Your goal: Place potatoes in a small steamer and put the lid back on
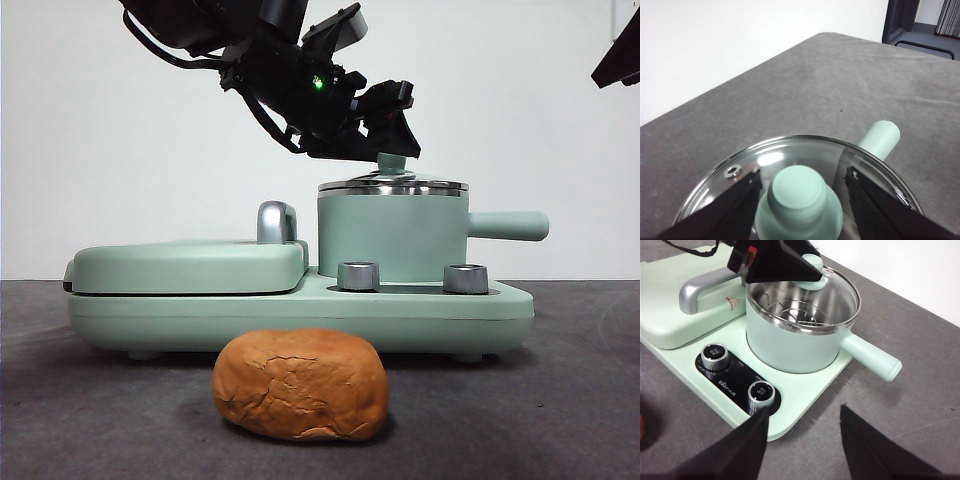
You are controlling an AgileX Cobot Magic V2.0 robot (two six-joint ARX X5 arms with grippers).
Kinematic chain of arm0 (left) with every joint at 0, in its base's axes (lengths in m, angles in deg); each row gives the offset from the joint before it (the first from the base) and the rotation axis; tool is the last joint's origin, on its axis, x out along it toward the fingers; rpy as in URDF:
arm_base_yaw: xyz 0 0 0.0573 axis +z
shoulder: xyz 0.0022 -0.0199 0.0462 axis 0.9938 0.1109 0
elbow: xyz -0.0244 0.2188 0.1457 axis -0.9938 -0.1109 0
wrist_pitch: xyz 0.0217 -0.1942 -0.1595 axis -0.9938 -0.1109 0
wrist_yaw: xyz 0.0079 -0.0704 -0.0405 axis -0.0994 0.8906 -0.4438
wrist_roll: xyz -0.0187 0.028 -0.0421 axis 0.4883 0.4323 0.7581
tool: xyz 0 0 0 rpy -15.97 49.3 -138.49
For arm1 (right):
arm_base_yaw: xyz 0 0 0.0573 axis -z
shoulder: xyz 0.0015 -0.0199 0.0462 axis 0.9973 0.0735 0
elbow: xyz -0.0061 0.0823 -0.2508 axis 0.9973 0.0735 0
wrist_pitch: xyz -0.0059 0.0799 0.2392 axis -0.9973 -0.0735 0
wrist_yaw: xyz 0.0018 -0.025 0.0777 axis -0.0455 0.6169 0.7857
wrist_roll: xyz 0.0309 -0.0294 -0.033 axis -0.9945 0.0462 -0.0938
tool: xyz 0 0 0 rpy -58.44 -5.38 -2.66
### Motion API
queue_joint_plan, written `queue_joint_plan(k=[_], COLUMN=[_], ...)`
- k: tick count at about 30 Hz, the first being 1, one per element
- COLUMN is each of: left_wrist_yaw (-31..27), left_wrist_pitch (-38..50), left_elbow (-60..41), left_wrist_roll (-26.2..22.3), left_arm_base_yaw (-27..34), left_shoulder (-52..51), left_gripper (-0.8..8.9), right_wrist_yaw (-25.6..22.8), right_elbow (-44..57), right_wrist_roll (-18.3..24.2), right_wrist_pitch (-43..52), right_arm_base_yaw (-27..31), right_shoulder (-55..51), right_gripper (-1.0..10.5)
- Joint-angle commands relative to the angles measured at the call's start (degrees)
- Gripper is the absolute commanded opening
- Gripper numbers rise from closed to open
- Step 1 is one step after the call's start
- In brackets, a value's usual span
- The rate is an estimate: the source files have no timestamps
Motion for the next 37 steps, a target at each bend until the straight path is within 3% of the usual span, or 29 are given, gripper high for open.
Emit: queue_joint_plan(k=[1,18,23,37], left_wrist_yaw=[-0.04,-0.04,-0.17,-0.24], left_wrist_pitch=[0.79,-0.83,-0.94,1.38], left_elbow=[1.49,1.49,1.49,1.55], left_wrist_roll=[-0.35,-0.37,-0.37,-5.11], left_arm_base_yaw=[-0.26,-0.15,-0.17,-0.17], left_shoulder=[1.38,1.38,1.38,-1.14], left_gripper=[2.3,2.11,0.03,0.05], right_wrist_yaw=[-0.2,-0.2,-0.2,-0.17], right_elbow=[-1.03,-1.03,-1.03,-1.03], right_wrist_roll=[-0.76,-0.79,-0.81,-0.81], right_wrist_pitch=[0.55,0.55,0.55,0.55], right_arm_base_yaw=[-0.31,-0.31,-0.31,-0.31], right_shoulder=[0.28,0.28,0.26,0.26], right_gripper=[2.3,2.3,2.3,2.3])
